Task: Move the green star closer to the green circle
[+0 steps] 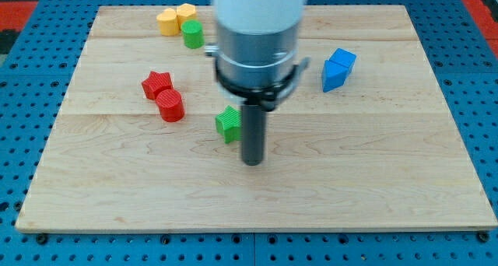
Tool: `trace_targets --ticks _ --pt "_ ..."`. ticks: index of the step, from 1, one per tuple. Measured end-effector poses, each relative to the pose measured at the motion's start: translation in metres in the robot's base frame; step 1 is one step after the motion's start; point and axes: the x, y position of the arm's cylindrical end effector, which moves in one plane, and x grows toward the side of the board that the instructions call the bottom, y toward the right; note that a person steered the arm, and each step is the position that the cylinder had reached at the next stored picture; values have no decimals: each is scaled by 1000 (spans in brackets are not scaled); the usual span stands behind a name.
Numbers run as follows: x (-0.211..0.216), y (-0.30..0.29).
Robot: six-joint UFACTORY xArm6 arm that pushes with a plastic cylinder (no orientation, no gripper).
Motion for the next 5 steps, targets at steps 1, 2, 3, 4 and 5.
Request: trace_targets --ticks 1,2,3,4,5 --pt "-41 3" --pt "-90 -15" --pt "-97 -21" --pt "-96 -37" --pt "-128 -63"
